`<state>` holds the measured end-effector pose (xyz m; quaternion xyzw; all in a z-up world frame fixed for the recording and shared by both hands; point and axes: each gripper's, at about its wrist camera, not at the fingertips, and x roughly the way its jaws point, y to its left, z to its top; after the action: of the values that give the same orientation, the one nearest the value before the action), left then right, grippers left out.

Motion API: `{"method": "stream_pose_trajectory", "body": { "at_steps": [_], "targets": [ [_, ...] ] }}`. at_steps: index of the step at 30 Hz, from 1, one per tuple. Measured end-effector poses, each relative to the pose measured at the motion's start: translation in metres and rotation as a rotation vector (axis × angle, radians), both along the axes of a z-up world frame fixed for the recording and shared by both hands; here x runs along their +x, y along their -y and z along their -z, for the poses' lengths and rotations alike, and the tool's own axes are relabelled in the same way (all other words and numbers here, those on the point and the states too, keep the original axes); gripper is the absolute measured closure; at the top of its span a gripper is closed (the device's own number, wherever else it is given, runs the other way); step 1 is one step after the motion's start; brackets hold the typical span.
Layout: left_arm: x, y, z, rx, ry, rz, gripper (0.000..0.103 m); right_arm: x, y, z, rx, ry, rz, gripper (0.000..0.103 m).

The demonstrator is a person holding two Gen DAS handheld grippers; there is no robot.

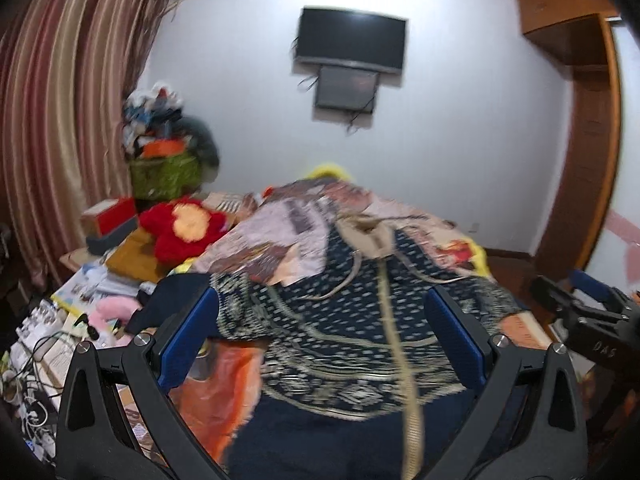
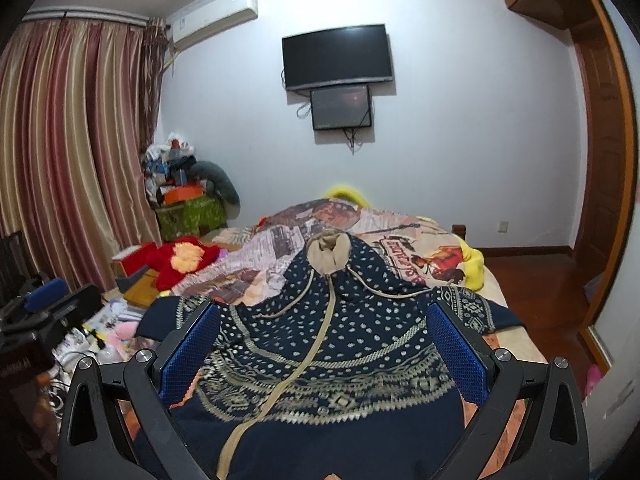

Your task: Fold large clothes

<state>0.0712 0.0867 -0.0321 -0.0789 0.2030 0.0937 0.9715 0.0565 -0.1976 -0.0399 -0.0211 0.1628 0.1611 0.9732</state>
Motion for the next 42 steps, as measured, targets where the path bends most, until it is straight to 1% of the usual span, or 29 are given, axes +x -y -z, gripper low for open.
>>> {"method": "stream_pose_trajectory", "body": {
  "at_steps": [4,8,12,15,18,19,22,26,27,29,30,32,35,36,37,38,39,40,41,42],
  "targets": [
    [0.031,-0.045,0.019,0.003,-0.083,-0.098,0.0,0.047,-0.015,0.013,-0.05,-0.058,0.0,0.0],
    [0.063,-0.097,0.042,-0.056,-0.189,-0.155,0.0,0.094,-0.026,0.026,-0.08,-0.134,0.009,0.0],
    [0.094,-0.158,0.074,-0.166,-0.311,-0.219,0.0,0.142,-0.036,0.04,-0.109,-0.216,0.014,0.0],
    [0.108,-0.194,0.1,-0.253,-0.377,-0.267,0.0,0.177,-0.043,0.054,-0.143,-0.271,0.034,0.0],
    [0.12,-0.221,0.127,-0.351,-0.449,-0.288,0.0,0.209,-0.049,0.071,-0.16,-0.338,0.036,0.0],
    [0.123,-0.231,0.138,-0.396,-0.475,-0.294,0.0,0.218,-0.051,0.077,-0.164,-0.363,0.033,0.0],
    [0.13,-0.244,0.161,-0.479,-0.518,-0.306,0.001,0.244,-0.059,0.095,-0.197,-0.421,0.031,0.0],
    [0.135,-0.256,0.182,-0.552,-0.549,-0.318,0.003,0.262,-0.074,0.113,-0.256,-0.462,0.001,0.0],
    [0.136,-0.26,0.188,-0.589,-0.548,-0.311,0.004,0.266,-0.077,0.117,-0.265,-0.472,-0.009,0.0],
    [0.137,-0.268,0.198,-0.672,-0.537,-0.291,0.008,0.273,-0.085,0.123,-0.277,-0.495,-0.034,0.0],
    [0.137,-0.273,0.203,-0.715,-0.533,-0.286,0.012,0.276,-0.088,0.126,-0.278,-0.508,-0.051,0.0],
    [0.138,-0.283,0.212,-0.77,-0.529,-0.297,0.013,0.283,-0.096,0.131,-0.276,-0.538,-0.087,0.0],
    [0.14,-0.296,0.216,-0.805,-0.497,-0.325,0.016,0.293,-0.106,0.139,-0.263,-0.586,-0.139,0.0],
    [0.141,-0.303,0.217,-0.807,-0.487,-0.337,0.02,0.295,-0.109,0.141,-0.259,-0.599,-0.149,0.0],
    [0.142,-0.307,0.217,-0.804,-0.485,-0.349,0.028,0.299,-0.112,0.144,-0.248,-0.617,-0.162,0.0],
    [0.144,-0.313,0.218,-0.801,-0.488,-0.368,0.033,0.3,-0.113,0.145,-0.24,-0.628,-0.169,0.0],
    [0.145,-0.318,0.22,-0.801,-0.494,-0.383,0.041,0.302,-0.114,0.147,-0.23,-0.64,-0.175,0.0],
    [0.147,-0.322,0.222,-0.805,-0.497,-0.396,0.047,0.304,-0.115,0.149,-0.221,-0.652,-0.18,0.0],
    [0.148,-0.326,0.222,-0.812,-0.493,-0.409,0.049,0.305,-0.116,0.151,-0.215,-0.666,-0.185,0.0],
    [0.149,-0.33,0.223,-0.811,-0.493,-0.417,0.054,0.307,-0.117,0.153,-0.211,-0.678,-0.189,0.0]
  ]
}}
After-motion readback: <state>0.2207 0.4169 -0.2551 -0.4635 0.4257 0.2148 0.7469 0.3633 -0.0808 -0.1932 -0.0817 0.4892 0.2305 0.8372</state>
